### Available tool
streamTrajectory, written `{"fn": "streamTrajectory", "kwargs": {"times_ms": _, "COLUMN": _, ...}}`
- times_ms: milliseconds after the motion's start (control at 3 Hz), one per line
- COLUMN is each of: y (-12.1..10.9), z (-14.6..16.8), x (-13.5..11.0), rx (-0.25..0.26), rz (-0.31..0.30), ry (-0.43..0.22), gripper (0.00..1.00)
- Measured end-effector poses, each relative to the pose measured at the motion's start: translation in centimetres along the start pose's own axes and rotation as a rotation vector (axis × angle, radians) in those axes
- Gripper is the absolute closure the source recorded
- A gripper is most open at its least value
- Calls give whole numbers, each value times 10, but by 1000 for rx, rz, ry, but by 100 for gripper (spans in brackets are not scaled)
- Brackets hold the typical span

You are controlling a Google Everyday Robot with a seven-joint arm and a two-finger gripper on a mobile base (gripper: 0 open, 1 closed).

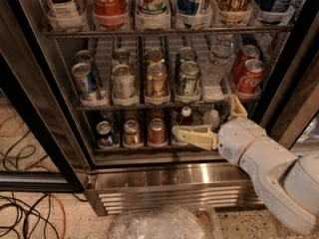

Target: Pick green can from middle shelf of fridge

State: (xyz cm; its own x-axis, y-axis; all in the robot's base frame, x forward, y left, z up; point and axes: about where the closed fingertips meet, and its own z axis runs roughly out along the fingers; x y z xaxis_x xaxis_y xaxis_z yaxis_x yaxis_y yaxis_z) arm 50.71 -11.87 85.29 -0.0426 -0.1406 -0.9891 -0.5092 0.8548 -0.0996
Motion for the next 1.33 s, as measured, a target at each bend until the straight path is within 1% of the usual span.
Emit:
{"fn": "streamTrajectory", "kwargs": {"times_ms": 333, "y": 3, "z": 4, "x": 0, "rx": 5, "rz": -6, "ry": -9, "gripper": 0}}
{"fn": "streamTrajectory", "kwargs": {"times_ms": 667, "y": 2, "z": 7, "x": 0, "rx": 24, "rz": -12, "ry": -55, "gripper": 0}}
{"fn": "streamTrajectory", "kwargs": {"times_ms": 1333, "y": 5, "z": 21, "x": 3, "rx": 46, "rz": 41, "ry": -180, "gripper": 0}}
